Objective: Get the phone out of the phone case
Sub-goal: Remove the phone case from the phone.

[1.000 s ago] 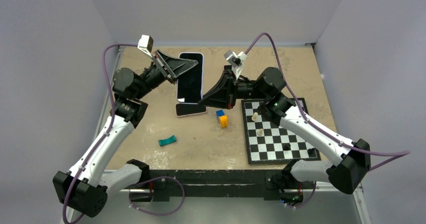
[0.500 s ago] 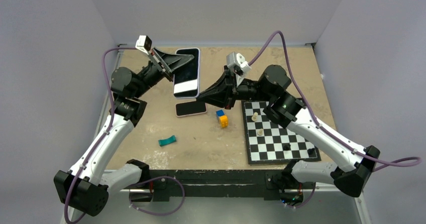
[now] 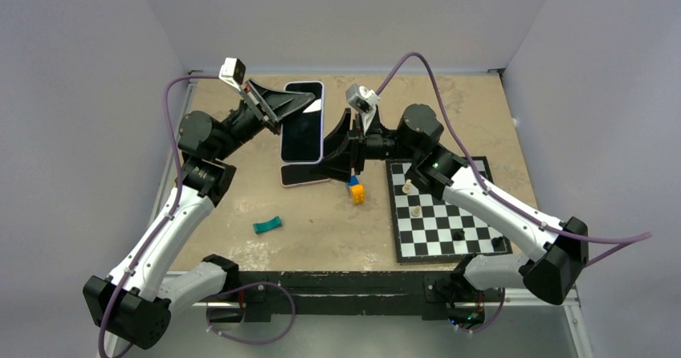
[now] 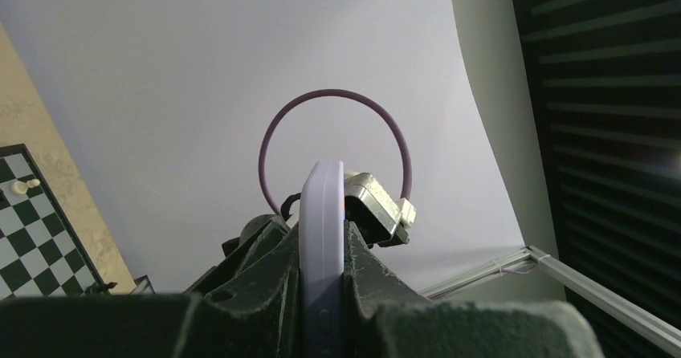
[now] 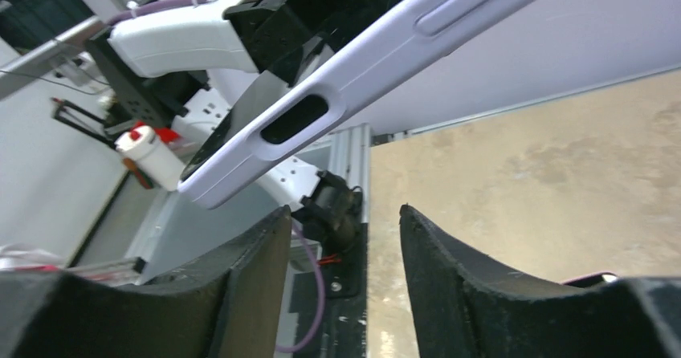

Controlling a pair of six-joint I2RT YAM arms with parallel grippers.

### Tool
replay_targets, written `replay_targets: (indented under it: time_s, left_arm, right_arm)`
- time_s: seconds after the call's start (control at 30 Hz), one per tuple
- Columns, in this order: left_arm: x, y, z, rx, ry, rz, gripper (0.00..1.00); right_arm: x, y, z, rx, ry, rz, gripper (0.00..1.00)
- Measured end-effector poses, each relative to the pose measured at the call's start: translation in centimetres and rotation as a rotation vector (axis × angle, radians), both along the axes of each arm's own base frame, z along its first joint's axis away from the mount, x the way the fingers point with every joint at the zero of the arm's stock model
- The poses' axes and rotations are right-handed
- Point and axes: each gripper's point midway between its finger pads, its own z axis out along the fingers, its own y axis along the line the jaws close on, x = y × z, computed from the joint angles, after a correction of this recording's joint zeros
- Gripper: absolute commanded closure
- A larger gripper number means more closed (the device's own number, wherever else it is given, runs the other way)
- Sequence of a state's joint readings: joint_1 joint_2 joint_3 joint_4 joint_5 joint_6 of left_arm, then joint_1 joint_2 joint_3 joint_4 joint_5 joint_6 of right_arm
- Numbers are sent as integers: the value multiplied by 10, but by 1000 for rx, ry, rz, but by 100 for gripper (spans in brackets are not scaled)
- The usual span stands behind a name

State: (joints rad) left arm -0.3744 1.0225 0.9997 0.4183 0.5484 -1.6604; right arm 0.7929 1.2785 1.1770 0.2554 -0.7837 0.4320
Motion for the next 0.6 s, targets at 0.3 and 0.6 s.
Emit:
replay_targets:
  time_s: [0.3,0.6]
  left_arm:
    - [2,0,-3,23,-14,17,100]
    - [5,1,-5,69,-49,58,100]
  right_arm:
    - [-17,-2,18,78,56,79,40]
    - [-26,-3,31,130,55,115,38]
